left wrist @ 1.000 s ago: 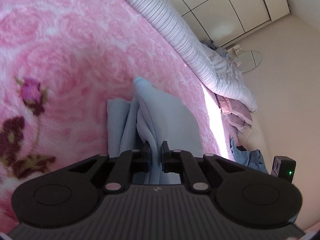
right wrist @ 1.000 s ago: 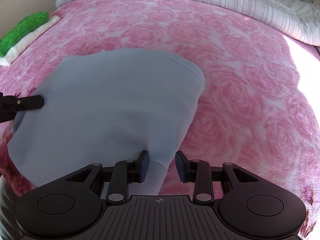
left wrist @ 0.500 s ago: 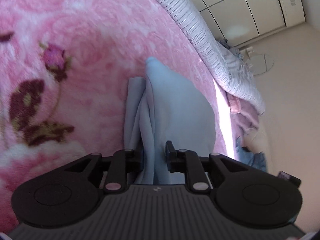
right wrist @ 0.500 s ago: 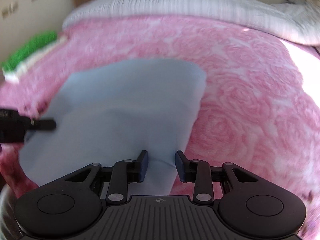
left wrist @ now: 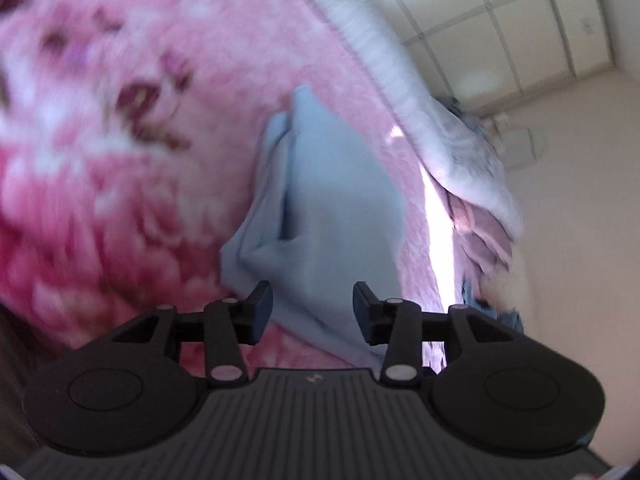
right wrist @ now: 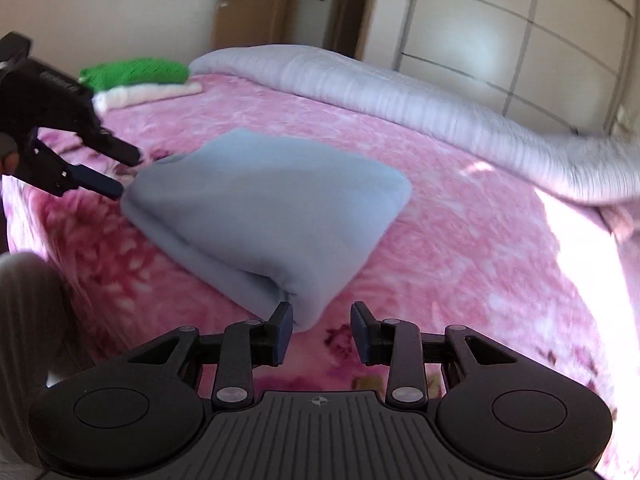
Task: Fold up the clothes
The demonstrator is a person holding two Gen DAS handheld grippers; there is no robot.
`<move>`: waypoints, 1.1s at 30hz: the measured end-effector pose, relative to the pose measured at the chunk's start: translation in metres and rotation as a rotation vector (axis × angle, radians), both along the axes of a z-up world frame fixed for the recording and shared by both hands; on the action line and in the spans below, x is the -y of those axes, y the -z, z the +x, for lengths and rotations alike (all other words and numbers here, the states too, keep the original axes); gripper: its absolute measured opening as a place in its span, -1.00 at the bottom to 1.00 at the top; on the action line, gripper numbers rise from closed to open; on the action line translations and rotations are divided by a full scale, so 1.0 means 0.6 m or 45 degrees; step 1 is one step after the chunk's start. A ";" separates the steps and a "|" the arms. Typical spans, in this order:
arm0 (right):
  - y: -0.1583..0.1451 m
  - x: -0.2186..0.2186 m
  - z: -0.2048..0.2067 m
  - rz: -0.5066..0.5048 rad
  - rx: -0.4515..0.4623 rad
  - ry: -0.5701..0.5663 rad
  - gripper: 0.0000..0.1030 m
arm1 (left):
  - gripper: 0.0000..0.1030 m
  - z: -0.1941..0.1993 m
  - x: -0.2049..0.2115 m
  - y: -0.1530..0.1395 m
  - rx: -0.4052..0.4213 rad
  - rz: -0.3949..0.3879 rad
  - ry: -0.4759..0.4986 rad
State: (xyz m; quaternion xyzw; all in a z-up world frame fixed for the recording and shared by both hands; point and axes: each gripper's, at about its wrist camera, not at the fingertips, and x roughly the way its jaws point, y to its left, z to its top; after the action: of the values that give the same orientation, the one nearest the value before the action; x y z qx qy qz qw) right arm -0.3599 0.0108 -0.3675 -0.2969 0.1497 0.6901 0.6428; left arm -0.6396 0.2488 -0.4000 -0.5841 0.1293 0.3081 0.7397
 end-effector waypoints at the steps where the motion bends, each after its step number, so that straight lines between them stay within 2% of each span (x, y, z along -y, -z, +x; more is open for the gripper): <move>1: 0.003 -0.002 -0.008 0.000 0.025 -0.013 -0.33 | -0.25 0.005 0.001 0.007 -0.002 -0.008 -0.016; 3: 0.012 -0.007 -0.020 -0.002 0.075 -0.025 -0.33 | -0.25 0.011 0.001 0.018 -0.016 -0.018 -0.063; 8: 0.033 -0.010 -0.037 0.016 0.161 -0.004 -0.33 | -0.29 0.008 0.000 0.034 0.045 -0.045 -0.144; 10: 0.039 -0.016 -0.041 0.015 0.172 -0.003 -0.33 | -0.44 0.008 0.001 0.034 0.051 -0.029 -0.161; 12: 0.046 -0.019 -0.048 0.016 0.221 0.000 -0.33 | -0.74 0.010 0.004 0.028 0.027 0.029 -0.159; 15: 0.053 -0.023 -0.052 0.030 0.252 -0.010 -0.33 | -0.82 0.007 0.008 0.019 0.024 0.096 -0.142; 17: 0.052 -0.022 -0.052 0.053 0.252 -0.021 -0.68 | -0.86 0.003 0.012 0.008 0.015 0.151 -0.140; 19: 0.046 -0.015 -0.054 0.096 0.280 -0.037 -0.74 | -0.86 0.001 0.020 -0.006 -0.015 0.242 -0.129; 21: 0.043 -0.007 -0.064 0.139 0.386 -0.072 -0.76 | -0.86 0.001 0.026 -0.009 -0.073 0.301 -0.109; 23: 0.056 -0.010 -0.076 0.102 0.488 -0.125 -0.78 | -0.85 0.006 0.025 0.008 -0.137 0.304 -0.087; 25: 0.083 -0.019 -0.082 0.015 0.579 -0.182 -0.78 | -0.82 0.009 0.024 0.028 -0.151 0.288 -0.087; 27: 0.106 -0.014 -0.089 0.026 0.684 -0.237 -0.78 | -0.82 0.010 0.031 0.029 -0.152 0.301 -0.094; 30: 0.106 -0.014 -0.089 0.021 0.710 -0.272 -0.77 | -0.82 0.013 0.041 0.021 -0.194 0.342 -0.074; 33: 0.080 -0.023 -0.063 -0.006 0.527 -0.235 -0.73 | -0.80 0.015 0.040 0.015 -0.188 0.329 -0.069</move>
State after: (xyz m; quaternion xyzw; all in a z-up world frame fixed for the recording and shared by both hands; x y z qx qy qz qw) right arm -0.3977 0.0244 -0.4157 -0.4460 -0.0116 0.6701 0.5932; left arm -0.6306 0.2247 -0.4088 -0.4630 0.1267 0.3843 0.7886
